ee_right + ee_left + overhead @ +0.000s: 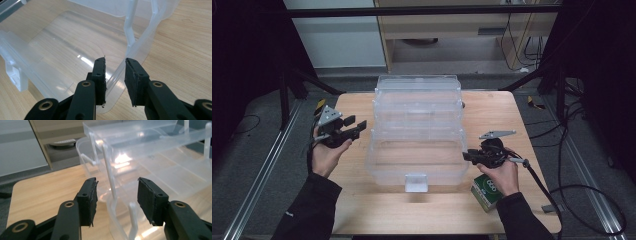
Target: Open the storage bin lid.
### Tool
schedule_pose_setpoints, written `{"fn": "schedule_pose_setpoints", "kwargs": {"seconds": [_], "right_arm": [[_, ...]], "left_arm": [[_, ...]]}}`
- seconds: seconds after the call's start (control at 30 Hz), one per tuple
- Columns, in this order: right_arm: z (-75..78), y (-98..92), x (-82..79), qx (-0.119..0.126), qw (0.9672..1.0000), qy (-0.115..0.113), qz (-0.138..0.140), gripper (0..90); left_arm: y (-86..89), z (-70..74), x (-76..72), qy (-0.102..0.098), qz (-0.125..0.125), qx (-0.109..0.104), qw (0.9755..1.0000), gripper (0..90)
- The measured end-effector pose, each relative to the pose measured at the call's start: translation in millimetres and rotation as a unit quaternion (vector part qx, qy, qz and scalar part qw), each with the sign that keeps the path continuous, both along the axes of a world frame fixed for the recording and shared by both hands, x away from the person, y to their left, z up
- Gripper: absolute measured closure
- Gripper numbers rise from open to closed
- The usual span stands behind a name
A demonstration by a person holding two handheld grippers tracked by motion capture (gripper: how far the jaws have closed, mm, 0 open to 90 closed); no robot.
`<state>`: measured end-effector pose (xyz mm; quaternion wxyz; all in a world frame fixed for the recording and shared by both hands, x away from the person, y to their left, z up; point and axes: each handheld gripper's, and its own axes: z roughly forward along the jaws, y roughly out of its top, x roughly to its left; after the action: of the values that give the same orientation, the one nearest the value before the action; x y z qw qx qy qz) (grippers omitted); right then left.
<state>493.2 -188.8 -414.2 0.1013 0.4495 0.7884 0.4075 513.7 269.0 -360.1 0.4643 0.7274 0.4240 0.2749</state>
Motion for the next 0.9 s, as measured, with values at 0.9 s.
{"fn": "schedule_pose_setpoints", "kwargs": {"seconds": [0.9], "right_arm": [[-0.7,1.6,-2.7,-0.005,0.9999,-0.011,-0.002,70.9]], "left_arm": [[-11.3,-58.4,-40.6,0.095,-0.032,0.056,0.9933,61.0]]}}
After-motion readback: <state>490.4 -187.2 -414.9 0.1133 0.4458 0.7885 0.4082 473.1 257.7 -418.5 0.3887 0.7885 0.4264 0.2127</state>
